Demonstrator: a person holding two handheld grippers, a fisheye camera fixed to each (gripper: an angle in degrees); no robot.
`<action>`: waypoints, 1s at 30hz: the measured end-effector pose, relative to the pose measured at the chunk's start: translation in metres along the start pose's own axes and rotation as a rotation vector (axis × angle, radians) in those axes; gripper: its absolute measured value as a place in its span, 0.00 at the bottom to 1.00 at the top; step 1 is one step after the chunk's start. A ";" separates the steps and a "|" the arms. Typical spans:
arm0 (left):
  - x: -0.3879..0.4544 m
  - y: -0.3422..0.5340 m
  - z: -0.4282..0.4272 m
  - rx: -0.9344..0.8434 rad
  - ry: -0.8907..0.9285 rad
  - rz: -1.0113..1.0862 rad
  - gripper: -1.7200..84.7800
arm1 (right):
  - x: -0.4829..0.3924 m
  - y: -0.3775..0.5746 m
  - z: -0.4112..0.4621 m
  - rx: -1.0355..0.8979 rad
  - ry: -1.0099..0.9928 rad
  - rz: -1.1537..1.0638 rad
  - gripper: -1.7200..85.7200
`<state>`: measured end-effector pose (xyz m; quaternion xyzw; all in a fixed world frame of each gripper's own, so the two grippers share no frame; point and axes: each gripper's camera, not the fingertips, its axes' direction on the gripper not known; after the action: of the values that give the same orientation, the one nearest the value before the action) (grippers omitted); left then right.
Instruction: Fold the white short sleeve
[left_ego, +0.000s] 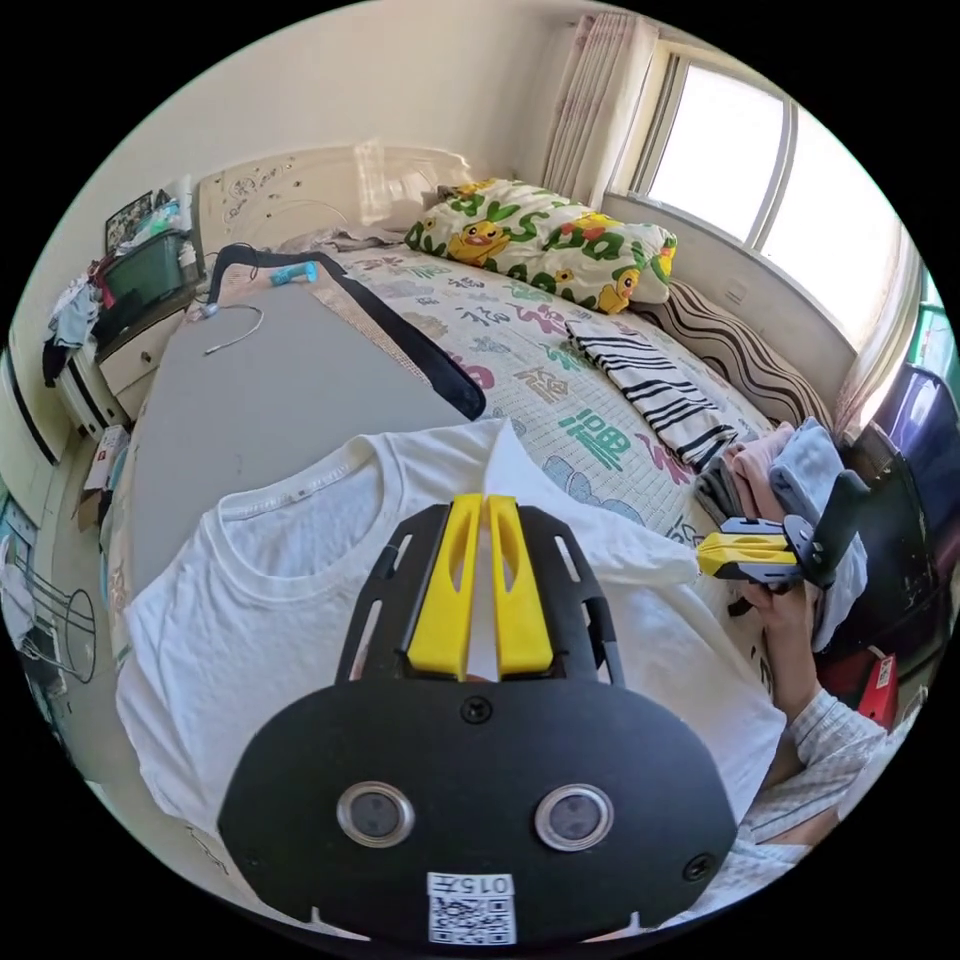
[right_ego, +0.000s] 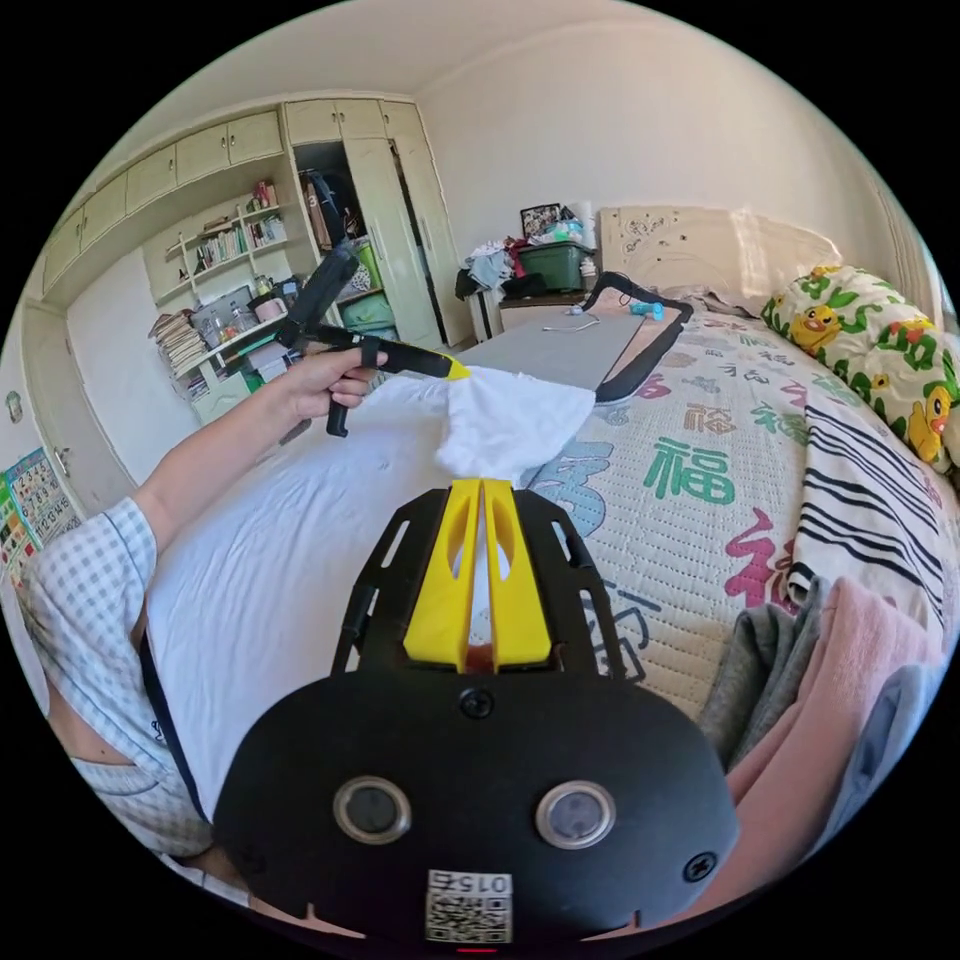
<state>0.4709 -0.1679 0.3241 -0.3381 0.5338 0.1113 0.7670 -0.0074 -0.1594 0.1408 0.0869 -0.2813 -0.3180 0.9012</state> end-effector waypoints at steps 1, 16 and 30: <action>-0.006 0.014 -0.011 0.014 -0.010 0.001 0.02 | -0.003 0.000 0.002 -0.007 -0.013 -0.018 0.02; -0.042 0.047 -0.023 -0.007 0.039 -0.058 0.10 | -0.016 -0.009 0.015 -0.074 -0.009 -0.113 0.11; -0.001 -0.041 0.111 -0.135 -0.011 -0.047 0.03 | 0.001 0.008 0.055 -0.188 0.187 -0.038 0.01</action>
<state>0.5743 -0.1277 0.3639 -0.4008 0.5129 0.1307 0.7478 -0.0333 -0.1527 0.1896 0.0367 -0.1635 -0.3507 0.9214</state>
